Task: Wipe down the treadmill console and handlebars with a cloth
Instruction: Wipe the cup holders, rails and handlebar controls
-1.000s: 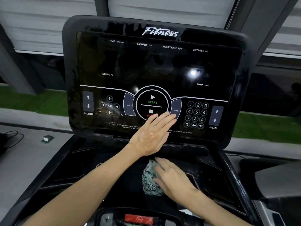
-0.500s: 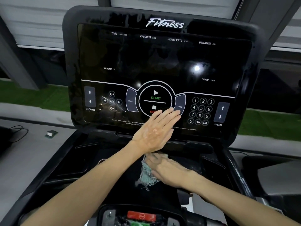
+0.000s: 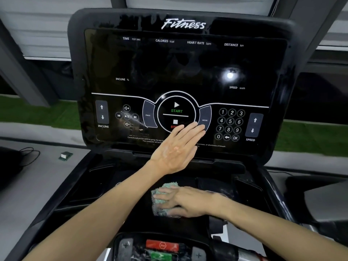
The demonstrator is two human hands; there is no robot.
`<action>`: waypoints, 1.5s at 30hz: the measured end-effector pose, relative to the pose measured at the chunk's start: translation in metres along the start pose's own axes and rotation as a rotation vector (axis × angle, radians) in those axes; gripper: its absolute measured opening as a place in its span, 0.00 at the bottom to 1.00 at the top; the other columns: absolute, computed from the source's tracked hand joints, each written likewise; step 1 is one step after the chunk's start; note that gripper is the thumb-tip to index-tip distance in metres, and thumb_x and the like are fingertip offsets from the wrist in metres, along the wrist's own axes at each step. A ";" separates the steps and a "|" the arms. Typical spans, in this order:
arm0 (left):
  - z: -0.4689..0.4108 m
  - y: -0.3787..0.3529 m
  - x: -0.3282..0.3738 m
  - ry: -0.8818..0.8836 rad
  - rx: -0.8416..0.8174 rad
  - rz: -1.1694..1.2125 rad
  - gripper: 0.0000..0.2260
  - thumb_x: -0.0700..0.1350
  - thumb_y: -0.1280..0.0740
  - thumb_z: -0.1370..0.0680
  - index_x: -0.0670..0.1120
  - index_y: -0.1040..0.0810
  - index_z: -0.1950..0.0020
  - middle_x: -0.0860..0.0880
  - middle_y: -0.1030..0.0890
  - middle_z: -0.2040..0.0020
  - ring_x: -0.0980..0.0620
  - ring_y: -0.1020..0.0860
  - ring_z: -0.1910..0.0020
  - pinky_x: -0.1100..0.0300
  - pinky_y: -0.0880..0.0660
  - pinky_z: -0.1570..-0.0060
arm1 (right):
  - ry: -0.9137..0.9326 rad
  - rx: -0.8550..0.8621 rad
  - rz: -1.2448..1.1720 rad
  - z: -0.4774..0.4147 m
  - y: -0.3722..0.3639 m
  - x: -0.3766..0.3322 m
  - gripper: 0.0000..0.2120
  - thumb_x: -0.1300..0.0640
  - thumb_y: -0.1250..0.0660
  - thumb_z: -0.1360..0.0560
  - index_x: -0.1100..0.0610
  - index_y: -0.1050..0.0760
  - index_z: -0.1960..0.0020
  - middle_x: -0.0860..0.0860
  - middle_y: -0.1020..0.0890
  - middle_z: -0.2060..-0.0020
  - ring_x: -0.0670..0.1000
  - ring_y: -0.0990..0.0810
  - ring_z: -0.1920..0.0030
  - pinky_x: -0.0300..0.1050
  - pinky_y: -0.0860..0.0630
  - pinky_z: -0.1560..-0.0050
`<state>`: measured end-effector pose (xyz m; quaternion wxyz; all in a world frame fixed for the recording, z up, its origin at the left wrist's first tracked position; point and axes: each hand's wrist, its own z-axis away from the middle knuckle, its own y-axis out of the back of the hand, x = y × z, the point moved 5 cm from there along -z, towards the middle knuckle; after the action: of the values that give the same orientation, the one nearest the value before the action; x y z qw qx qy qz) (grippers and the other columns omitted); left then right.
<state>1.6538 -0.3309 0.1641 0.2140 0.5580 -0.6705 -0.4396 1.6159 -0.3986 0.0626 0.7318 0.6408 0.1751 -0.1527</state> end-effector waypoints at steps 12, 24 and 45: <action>0.005 0.009 -0.011 -0.068 -0.019 -0.068 0.23 0.45 0.44 0.18 0.42 0.38 0.23 0.45 0.37 0.23 0.47 0.39 0.23 0.50 0.43 0.26 | -0.252 0.039 0.166 0.039 0.009 0.032 0.24 0.50 0.48 0.16 0.55 0.44 0.22 0.52 0.49 0.22 0.50 0.54 0.22 0.43 0.58 0.25; 0.015 0.005 -0.025 -0.045 -0.076 -0.103 0.25 0.45 0.43 0.19 0.42 0.39 0.23 0.45 0.38 0.22 0.46 0.41 0.23 0.50 0.44 0.25 | -0.084 0.058 0.083 -0.024 0.000 0.005 0.23 0.55 0.43 0.17 0.58 0.40 0.24 0.55 0.45 0.23 0.52 0.53 0.22 0.43 0.64 0.25; 0.014 0.003 -0.024 -0.013 -0.082 -0.123 0.25 0.46 0.43 0.20 0.42 0.38 0.23 0.45 0.37 0.22 0.46 0.40 0.23 0.49 0.43 0.26 | -0.172 0.122 0.154 -0.008 0.010 0.012 0.23 0.54 0.43 0.18 0.60 0.39 0.24 0.58 0.42 0.23 0.58 0.47 0.23 0.50 0.54 0.24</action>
<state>1.6476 -0.3033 0.1642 0.2050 0.5859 -0.6178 -0.4827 1.6304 -0.3893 0.0654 0.7131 0.6804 0.0524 -0.1607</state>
